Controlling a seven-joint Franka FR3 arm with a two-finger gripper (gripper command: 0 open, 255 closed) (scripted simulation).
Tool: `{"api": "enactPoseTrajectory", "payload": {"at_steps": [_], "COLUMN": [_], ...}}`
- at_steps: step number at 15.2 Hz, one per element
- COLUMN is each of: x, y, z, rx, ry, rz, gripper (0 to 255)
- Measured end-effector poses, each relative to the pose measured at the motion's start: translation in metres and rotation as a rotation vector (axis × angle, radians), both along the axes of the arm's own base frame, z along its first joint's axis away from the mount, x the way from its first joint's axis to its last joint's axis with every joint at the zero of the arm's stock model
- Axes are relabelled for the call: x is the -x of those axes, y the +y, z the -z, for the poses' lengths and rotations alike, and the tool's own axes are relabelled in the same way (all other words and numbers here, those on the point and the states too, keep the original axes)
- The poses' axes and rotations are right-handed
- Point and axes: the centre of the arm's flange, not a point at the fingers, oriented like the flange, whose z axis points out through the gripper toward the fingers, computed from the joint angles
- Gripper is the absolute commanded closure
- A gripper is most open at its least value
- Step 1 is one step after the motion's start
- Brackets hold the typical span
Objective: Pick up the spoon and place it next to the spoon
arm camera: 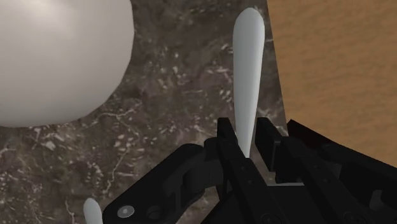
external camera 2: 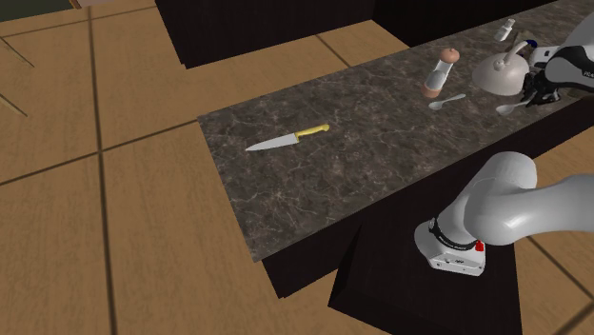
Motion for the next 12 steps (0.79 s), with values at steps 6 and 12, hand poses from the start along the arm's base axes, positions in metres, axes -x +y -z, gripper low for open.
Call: {"api": "enactPoseTrajectory", "payload": {"at_steps": [6,12], "x": [0.000,0.001], "y": [0.000,0.000], "z": [0.031,0.050], "rx": [0.000,0.000], "ry": [0.000,0.000], "rz": [0.000,0.000], "gripper": [255,255]}}
